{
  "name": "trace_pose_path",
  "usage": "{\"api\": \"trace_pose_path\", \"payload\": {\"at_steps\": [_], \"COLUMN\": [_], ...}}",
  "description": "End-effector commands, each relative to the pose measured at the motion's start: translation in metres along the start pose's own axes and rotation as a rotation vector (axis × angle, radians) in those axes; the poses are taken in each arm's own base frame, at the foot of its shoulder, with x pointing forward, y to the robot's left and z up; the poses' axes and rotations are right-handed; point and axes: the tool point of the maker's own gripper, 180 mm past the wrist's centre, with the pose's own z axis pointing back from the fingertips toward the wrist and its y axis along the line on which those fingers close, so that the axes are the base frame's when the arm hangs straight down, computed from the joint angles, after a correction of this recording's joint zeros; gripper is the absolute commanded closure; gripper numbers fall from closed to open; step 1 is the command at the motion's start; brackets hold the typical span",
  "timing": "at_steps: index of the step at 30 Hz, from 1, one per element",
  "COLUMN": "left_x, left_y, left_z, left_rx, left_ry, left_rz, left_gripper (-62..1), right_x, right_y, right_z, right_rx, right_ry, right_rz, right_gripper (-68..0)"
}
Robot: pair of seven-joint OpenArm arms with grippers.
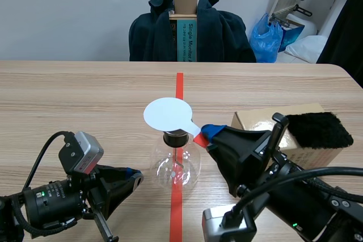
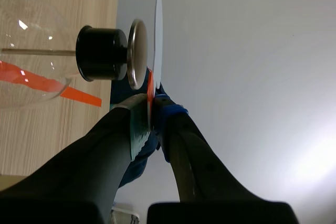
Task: Do the electroscope experiment.
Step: 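Move the plate toward and away from the electroscope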
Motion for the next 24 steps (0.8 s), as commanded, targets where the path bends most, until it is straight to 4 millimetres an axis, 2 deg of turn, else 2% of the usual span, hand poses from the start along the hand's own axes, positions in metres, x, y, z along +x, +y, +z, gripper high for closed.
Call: {"api": "trace_pose_path", "payload": {"at_steps": [1,17,24], "left_x": [0.015,0.015,0.015], "left_y": [0.0,0.0,0.001], "left_z": [-0.004,-0.004,-0.004], "left_rx": [0.0,0.001,0.002], "left_ry": [-0.048,-0.049,-0.05], "left_rz": [-0.004,-0.003,-0.001], "left_gripper": [-3.2,-3.1,-3.1], "right_x": [-0.006,-0.002,-0.017], "right_y": [-0.011,-0.011,-0.011], "right_z": [-0.002,-0.002,-0.002], "right_rx": [-0.033,-0.033,-0.034], "right_ry": [0.003,-0.016,0.065], "right_rz": [0.029,0.029,0.028], "right_gripper": [-0.7,-0.6,-0.6]}}
